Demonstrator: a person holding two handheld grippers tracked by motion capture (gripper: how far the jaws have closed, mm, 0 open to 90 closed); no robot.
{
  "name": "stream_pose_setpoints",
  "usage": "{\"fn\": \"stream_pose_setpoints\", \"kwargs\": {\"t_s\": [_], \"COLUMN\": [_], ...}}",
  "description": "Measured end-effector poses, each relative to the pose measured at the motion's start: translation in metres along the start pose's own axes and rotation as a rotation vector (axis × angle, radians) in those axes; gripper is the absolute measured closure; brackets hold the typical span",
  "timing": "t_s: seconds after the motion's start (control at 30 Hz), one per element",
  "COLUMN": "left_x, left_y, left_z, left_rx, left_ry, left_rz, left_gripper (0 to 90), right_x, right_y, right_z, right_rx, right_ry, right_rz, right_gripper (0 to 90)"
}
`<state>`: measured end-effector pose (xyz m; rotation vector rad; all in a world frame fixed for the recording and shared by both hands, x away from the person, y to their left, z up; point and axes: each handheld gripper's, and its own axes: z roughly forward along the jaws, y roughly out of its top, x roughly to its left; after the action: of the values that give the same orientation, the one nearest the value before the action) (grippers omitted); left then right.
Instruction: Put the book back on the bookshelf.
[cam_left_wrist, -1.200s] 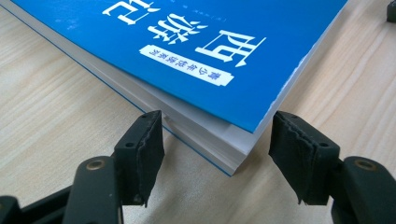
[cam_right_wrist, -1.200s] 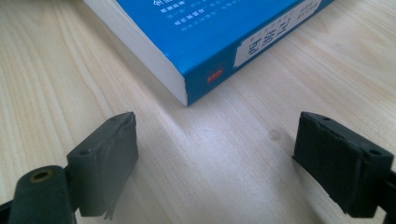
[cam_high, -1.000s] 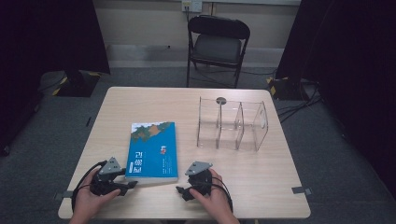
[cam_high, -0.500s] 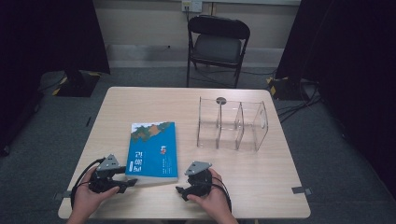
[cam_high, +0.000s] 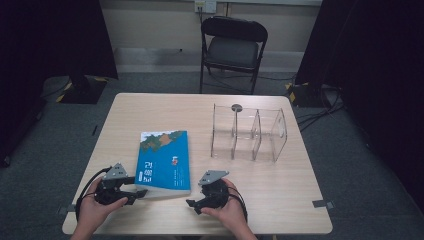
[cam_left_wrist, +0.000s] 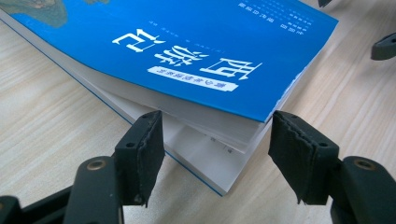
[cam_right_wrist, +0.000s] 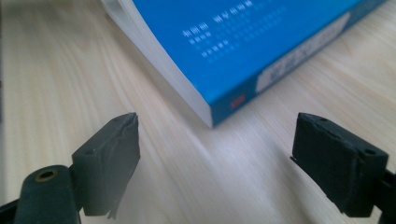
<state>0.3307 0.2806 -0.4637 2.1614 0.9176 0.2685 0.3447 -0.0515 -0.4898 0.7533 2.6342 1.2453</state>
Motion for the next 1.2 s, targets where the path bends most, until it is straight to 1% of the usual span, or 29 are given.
{"fn": "stream_pose_setpoints", "kwargs": {"t_s": [0.1,0.13,0.17,0.2,0.23,0.27,0.33,0.37,0.4,0.43,0.47,0.5,0.6,0.7,0.73,0.77,0.83,0.93,0.97,1.0,1.2], "left_x": [0.001,0.001,0.001,0.001,0.001,0.001,0.001,0.001,0.0,0.001,0.001,0.001,0.001,0.001,0.002,0.002,0.002,0.002,0.001,0.001,0.0], "left_y": [0.002,0.003,0.004,0.005,0.006,0.007,0.009,0.01,0.01,0.01,0.011,0.01,0.011,0.013,0.013,0.013,0.013,0.013,0.013,0.014,0.016], "left_z": [-0.001,-0.001,-0.002,-0.002,-0.003,-0.004,-0.004,-0.004,-0.004,-0.004,-0.004,-0.004,-0.005,-0.005,-0.005,-0.005,-0.005,-0.005,-0.005,-0.005,-0.005], "left_rx": [0.002,0.001,0.007,0.001,0.003,-0.005,-0.002,-0.007,-0.006,-0.007,-0.007,-0.009,-0.01,-0.013,-0.011,-0.016,-0.015,-0.014,-0.019,-0.021,-0.021], "left_ry": [-0.007,-0.008,-0.006,-0.008,-0.008,-0.007,-0.006,-0.007,-0.009,-0.009,-0.007,-0.011,-0.014,-0.016,-0.015,-0.015,-0.014,-0.014,-0.014,-0.013,-0.008], "left_rz": [0.002,-0.001,0.007,0.002,0.011,0.005,0.014,0.009,0.004,0.003,0.015,0.0,0.0,-0.004,0.003,-0.004,0.002,0.003,0.001,-0.005,-0.005], "left_gripper": [35.9,35.9,35.9,35.9,36.0,36.1,36.3,36.3,36.2,36.3,36.4,36.4,36.5,36.5,36.5,36.5,36.5,36.5,36.5,36.5,36.5], "right_x": [0.001,0.002,0.002,0.002,0.003,0.004,0.007,0.007,0.008,0.008,0.01,0.01,0.013,0.017,0.019,0.02,0.023,0.025,0.026,0.026,0.028], "right_y": [0.007,0.009,0.012,0.014,0.017,0.02,0.029,0.029,0.033,0.036,0.041,0.041,0.049,0.055,0.057,0.058,0.06,0.061,0.06,0.06,0.061], "right_z": [-0.002,-0.002,-0.001,0.0,0.001,0.002,0.005,0.005,0.007,0.008,0.01,0.01,0.016,0.025,0.029,0.032,0.038,0.045,0.049,0.049,0.053], "right_rx": [-0.023,-0.023,-0.024,-0.022,-0.022,-0.022,-0.024,-0.024,-0.029,-0.03,-0.031,-0.031,-0.036,-0.027,-0.025,-0.021,-0.014,-0.017,-0.014,-0.014,-0.023], "right_ry": [0.001,0.005,0.009,0.014,0.015,0.014,0.012,0.012,0.022,0.02,0.02,0.02,0.015,0.027,0.028,0.026,0.03,0.024,0.014,0.014,0.013], "right_rz": [-0.016,-0.016,-0.019,-0.022,-0.027,-0.035,-0.045,-0.045,-0.054,-0.055,-0.061,-0.061,-0.08,-0.092,-0.101,-0.107,-0.119,-0.139,-0.138,-0.138,-0.136], "right_gripper": [15.2,15.2,15.2,15.2,15.2,15.3,15.4,15.4,15.4,15.4,15.6,15.6,16.9,16.9,16.9,16.9,16.9,17.4,17.3,17.3,17.2]}}
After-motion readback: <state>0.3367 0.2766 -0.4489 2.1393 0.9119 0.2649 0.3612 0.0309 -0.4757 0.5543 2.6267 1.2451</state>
